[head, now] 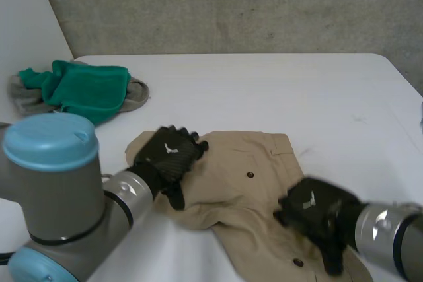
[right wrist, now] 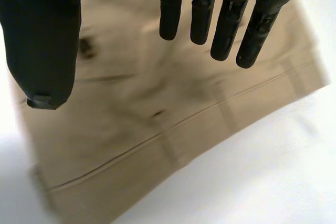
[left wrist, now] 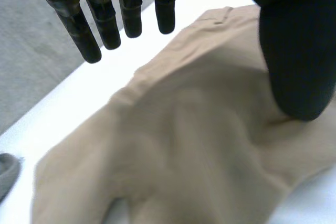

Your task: Fold the laundry.

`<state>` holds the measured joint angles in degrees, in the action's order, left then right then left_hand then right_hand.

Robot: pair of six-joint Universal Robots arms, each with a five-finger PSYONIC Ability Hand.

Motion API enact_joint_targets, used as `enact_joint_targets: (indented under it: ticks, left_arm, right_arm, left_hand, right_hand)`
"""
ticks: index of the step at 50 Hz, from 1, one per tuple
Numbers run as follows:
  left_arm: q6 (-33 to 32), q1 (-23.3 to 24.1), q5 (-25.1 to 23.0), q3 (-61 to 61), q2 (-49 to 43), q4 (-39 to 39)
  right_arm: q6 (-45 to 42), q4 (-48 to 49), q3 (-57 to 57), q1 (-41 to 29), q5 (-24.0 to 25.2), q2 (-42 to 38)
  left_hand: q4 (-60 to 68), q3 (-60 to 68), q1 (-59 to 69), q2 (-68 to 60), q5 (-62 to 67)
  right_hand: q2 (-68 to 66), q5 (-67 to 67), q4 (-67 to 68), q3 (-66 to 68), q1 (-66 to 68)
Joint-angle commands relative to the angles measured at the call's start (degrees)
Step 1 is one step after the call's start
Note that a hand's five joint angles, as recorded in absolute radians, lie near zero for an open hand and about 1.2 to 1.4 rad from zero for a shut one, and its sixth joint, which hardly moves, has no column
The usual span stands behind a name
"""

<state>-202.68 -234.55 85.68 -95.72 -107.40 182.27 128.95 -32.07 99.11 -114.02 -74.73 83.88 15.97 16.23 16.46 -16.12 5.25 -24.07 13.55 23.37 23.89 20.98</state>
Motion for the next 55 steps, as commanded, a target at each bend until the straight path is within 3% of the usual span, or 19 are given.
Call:
enact_joint_targets:
  ticks: [1, 5, 12, 16, 22, 29, 37, 47, 55]
  left_arm:
    - [0.1, -7.8, 0.4, 3.3, 1.9, 0.9]
    - [0.4, -11.0, 0.1, 6.9, 1.0, 2.0]
    - [0.1, -12.6, -0.2, 17.0, -9.4, 2.4]
    - [-0.1, -15.3, -0.2, 21.6, -14.6, 0.9]
    - [-0.2, -17.3, -2.9, 25.2, -19.8, -4.3]
    - [-0.3, -18.5, -6.0, 25.6, -23.2, -4.8]
    - [-1.8, -18.5, -6.6, 26.6, -26.5, -4.7]
    - [-3.6, -18.1, -6.1, 28.1, -27.8, -2.7]
    - [-3.4, -17.6, -5.3, 28.3, -26.4, -0.1]
  right_arm:
    - [9.4, 2.1, -13.1, 0.3, 1.2, -2.0]
    - [14.0, 3.6, -21.6, -0.3, 0.8, -10.3]
    - [22.3, 5.4, -37.7, -0.9, -0.1, -24.3]
    - [25.1, 6.7, -46.7, -0.9, -1.6, -32.5]
    - [26.3, 8.2, -57.0, -0.9, -3.5, -42.2]
    - [26.3, 7.5, -67.7, -0.9, -4.6, -53.1]
    - [26.1, 6.9, -70.2, -0.9, -6.3, -56.8]
    - [26.1, 2.7, -70.1, -1.0, -5.6, -57.2]
    - [26.2, 1.5, -70.1, -1.0, -5.6, -56.8]
  left_hand:
    - [-2.1, -2.3, -2.5, 2.2, -1.3]
    - [-2.4, -2.6, -2.9, 2.5, -1.7]
    - [-2.7, -3.0, -3.2, 2.9, -2.0]
    - [-2.4, -2.7, -2.9, 2.5, -1.7]
    - [-1.9, -2.1, -2.4, 2.0, -1.2]
    - [0.0, -0.3, -0.5, 0.2, 0.7]
    - [12.9, 12.6, 12.4, -12.7, 13.6]
    - [62.2, 61.9, 61.7, -62.0, 62.9]
    - [64.0, 63.8, 63.5, -63.9, 64.7]
  right_hand:
    - [-0.3, 0.8, 1.0, 0.5, 3.4]
    - [1.7, -1.2, -1.0, -1.5, 1.4]
    - [13.1, -12.6, -12.4, -12.9, -10.0]
    - [13.3, -12.8, -12.6, -13.1, -10.2]
    - [12.3, -11.8, -11.6, -12.1, -9.2]
    - [11.1, -10.6, -10.4, -10.9, -8.0]
    - [3.4, -2.9, -2.7, -3.2, -0.3]
    - [-13.1, 13.6, 13.8, 13.3, 16.2]
    - [-14.1, 14.6, 14.8, 14.3, 17.2]
